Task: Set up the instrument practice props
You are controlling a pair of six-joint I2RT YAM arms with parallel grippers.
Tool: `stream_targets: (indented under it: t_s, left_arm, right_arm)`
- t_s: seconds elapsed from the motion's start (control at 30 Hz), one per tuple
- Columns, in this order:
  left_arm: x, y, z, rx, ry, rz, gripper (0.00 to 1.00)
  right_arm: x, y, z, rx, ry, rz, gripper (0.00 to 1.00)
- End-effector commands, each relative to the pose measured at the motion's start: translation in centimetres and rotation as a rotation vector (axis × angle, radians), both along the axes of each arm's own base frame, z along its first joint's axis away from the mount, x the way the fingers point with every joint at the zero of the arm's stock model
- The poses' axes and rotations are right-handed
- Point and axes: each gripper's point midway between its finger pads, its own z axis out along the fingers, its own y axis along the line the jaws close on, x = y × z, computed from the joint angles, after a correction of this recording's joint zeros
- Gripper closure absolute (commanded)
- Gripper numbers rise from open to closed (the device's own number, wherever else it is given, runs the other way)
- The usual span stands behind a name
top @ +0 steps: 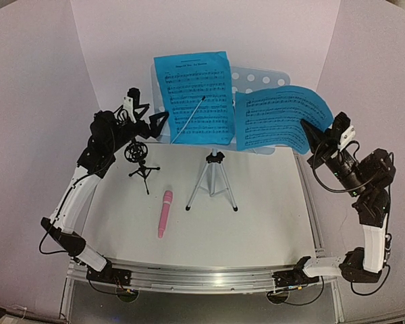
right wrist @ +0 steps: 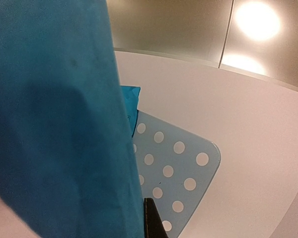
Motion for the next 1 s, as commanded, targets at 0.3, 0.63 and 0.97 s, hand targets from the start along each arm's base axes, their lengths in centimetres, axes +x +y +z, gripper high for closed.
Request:
stream_targets:
  t_s: [0.3, 0.63, 0.97]
  left_arm:
    - [0.0, -2.6, 2.7, -0.061, -0.094, -0.168, 0.22]
    - [-0.2, -1.3, 2.8, 0.005, -0.157, -0.092, 0.72]
    - [-0.5, 0.1, 3.7, 0.051, -0.228, -0.072, 0.72]
  right_arm:
    - [0.3, 0.4, 0.4, 0.022, -0.005, 0.007, 1.0]
    - [0.4, 0.2, 0.0, 0.037, 0.001, 0.001, 1.0]
    - [1.1, 1.0, -0.1, 0.017, -0.002, -0.003, 1.0]
